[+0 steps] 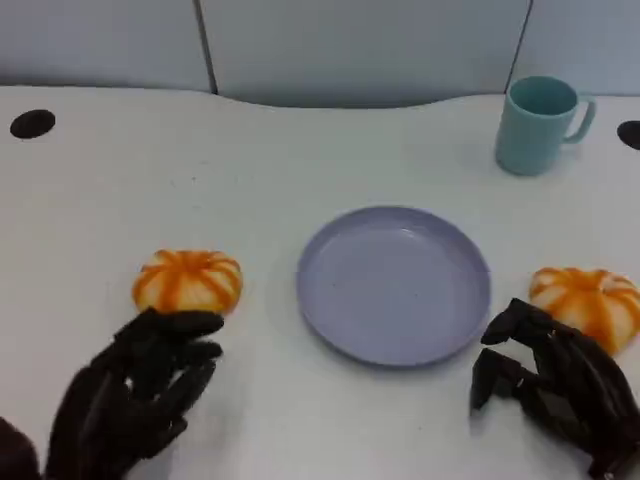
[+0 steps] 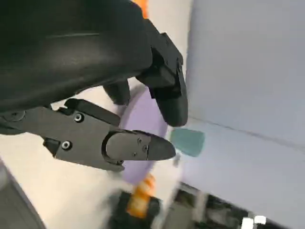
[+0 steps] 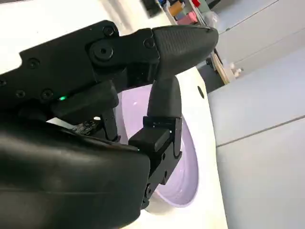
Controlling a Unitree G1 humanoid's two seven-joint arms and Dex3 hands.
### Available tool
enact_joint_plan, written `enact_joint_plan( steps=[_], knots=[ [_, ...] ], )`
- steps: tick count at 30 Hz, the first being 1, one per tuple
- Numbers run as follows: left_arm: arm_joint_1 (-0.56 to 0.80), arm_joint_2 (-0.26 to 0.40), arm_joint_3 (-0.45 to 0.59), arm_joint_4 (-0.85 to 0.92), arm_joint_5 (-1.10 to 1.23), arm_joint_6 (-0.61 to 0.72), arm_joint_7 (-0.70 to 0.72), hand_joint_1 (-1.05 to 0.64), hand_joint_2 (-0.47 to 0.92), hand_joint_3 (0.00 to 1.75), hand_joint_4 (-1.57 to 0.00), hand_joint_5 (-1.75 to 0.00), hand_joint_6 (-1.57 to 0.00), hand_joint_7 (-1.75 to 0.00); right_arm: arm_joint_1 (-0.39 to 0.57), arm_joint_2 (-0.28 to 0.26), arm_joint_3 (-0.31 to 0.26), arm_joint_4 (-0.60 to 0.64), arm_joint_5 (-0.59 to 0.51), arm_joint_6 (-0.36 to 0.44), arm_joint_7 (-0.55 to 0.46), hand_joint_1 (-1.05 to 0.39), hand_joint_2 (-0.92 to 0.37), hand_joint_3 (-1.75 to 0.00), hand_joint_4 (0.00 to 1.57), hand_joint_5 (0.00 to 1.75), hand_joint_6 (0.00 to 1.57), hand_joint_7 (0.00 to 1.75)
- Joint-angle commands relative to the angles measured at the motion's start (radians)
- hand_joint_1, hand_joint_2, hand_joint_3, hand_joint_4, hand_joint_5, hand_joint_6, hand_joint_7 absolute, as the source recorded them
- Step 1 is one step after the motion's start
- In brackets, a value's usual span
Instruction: Grasp the bread from the table and place it into the plate.
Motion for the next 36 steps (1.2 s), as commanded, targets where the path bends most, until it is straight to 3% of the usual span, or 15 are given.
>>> enact_joint_plan(
  steps=[1, 7, 8, 9, 12, 17, 21, 31, 36],
  knots=[
    [-0.021, 0.058, -0.016, -0.015, 0.145, -0.167, 0.073, -0.46, 0.92, 0.22, -0.31, -0.9, -0.43, -0.35, 0.014, -0.001, 0.007, 0.025, -0.018, 0.0, -0.01, -0.53, -0.92, -0.32, 0.69, 1.66, 0.55, 1.37],
    [-0.023, 0.068, -0.03, 0.003, 0.15, -0.194, 0.096, -0.46, 0.92, 0.22, -0.31, -0.89, -0.44, -0.32, 0.013, -0.002, 0.008, 0.028, -0.017, -0.004, -0.01, -0.53, -0.92, -0.32, 0.69, 1.67, 0.55, 1.38],
    [-0.04, 0.134, -0.025, -0.099, 0.409, -0.18, 0.181, -0.46, 0.92, 0.22, -0.31, -0.89, -0.44, -0.31, 0.01, 0.0, 0.006, 0.035, -0.014, -0.003, -0.006, -0.53, -0.92, -0.32, 0.69, 1.67, 0.55, 1.39],
    [-0.054, 0.188, -0.021, -0.178, 0.614, -0.166, 0.246, -0.53, 0.87, 0.11, -0.18, -0.64, -0.36, -0.17, 0.008, 0.002, 0.004, 0.04, -0.011, -0.003, -0.002, -0.53, -0.92, -0.31, 0.69, 1.67, 0.55, 1.38],
    [-0.078, 0.268, -0.027, -0.278, 0.909, -0.124, 0.332, -0.61, 0.87, 0.02, -0.12, -0.37, -0.31, -0.03, 0.006, 0.003, 0.003, 0.041, -0.005, 0.015, 0.002, -0.53, -0.92, -0.3, 0.68, 1.65, 0.55, 1.37],
    [-0.075, 0.28, -0.051, -0.301, 0.989, -0.083, 0.376, -0.64, 0.87, 0.0, -0.11, -0.3, -0.29, 0.0, 0.006, 0.003, 0.001, 0.038, -0.006, 0.025, 0.002, -0.52, -0.92, -0.3, 0.69, 1.64, 0.55, 1.35],
    [-0.126, 0.358, -0.106, -0.389, 1.309, 0.052, 0.399, -0.74, 0.85, 0.0, -0.04, -0.26, -0.28, 0.0, 0.016, 0.007, 0.004, 0.004, -0.006, 0.065, -0.018, -0.51, -0.92, -0.28, 0.68, 1.62, 0.55, 1.33],
    [-0.152, 0.407, -0.188, -0.431, 1.41, 0.181, 0.376, -0.76, 0.85, 0.0, -0.01, -0.25, -0.22, 0.0, 0.023, 0.014, 0.006, -0.01, -0.01, 0.057, -0.023, -0.51, -0.92, -0.28, 0.68, 1.63, 0.56, 1.33],
    [-0.252, 0.424, -0.249, -0.28, 1.386, 0.235, 0.278, -0.75, 0.83, 0.0, -0.03, -0.25, -0.21, 0.0, 0.03, 0.02, 0.004, -0.024, -0.003, 0.076, -0.027, -0.51, -0.92, -0.28, 0.68, 1.62, 0.56, 1.33]
  ],
)
